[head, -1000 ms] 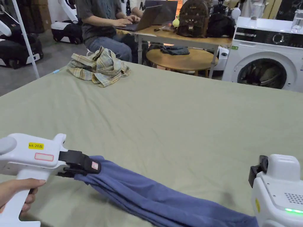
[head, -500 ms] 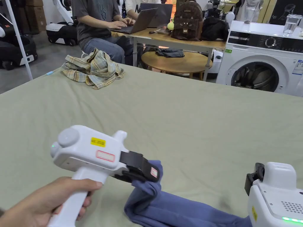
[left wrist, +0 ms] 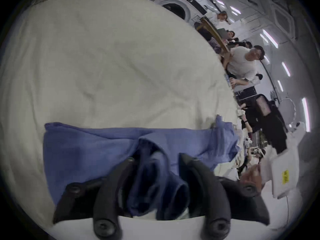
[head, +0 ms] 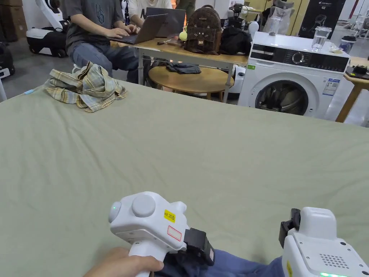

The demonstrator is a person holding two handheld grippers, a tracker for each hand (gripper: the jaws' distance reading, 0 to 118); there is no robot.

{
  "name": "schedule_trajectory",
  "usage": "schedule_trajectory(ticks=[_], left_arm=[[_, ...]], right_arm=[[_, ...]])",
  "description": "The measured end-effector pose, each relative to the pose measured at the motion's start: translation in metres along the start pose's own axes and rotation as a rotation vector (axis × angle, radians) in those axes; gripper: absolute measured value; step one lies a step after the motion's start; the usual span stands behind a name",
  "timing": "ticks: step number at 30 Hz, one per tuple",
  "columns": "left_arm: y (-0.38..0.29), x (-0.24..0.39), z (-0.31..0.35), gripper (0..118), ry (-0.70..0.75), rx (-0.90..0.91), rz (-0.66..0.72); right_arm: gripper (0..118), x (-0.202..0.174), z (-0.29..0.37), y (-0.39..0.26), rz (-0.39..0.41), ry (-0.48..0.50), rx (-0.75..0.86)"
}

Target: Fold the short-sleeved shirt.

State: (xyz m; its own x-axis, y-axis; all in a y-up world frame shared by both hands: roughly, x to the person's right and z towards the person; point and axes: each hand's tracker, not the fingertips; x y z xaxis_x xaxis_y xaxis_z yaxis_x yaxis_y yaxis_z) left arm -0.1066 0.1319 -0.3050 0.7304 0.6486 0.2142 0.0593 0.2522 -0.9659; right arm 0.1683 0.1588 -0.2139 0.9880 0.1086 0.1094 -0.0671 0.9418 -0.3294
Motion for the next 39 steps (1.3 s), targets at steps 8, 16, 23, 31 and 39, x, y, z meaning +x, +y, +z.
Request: schedule_trajectory(ticks=[8, 16, 23, 31, 39], left_arm=[[0.000, -0.002, 0.064, 20, -0.069, 0.100, -0.054], [-0.002, -0.009, 0.033, 10, 0.124, 0.030, -0.076], [-0.013, 0.002, -0.024, 10, -0.051, -0.054, -0.083], [-0.019, -0.030, -0.043, 6, -0.188, -0.050, 0.044], [-0.016, -0.049, 0.015, 18, -0.265, 0.067, 0.068]], right_arm=[[0, 0.004, 0.004, 0.000, -0.002, 0.005, 0.001], [0, 0.007, 0.006, -0.005, -0.019, 0.009, -0.016], [0, 0.011, 0.009, -0.010, -0.019, 0.012, -0.026], [0, 0.016, 0.007, -0.012, -0.033, 0.004, -0.019], [0, 0.017, 0.008, -0.010, -0.056, 0.000, 0.000]])
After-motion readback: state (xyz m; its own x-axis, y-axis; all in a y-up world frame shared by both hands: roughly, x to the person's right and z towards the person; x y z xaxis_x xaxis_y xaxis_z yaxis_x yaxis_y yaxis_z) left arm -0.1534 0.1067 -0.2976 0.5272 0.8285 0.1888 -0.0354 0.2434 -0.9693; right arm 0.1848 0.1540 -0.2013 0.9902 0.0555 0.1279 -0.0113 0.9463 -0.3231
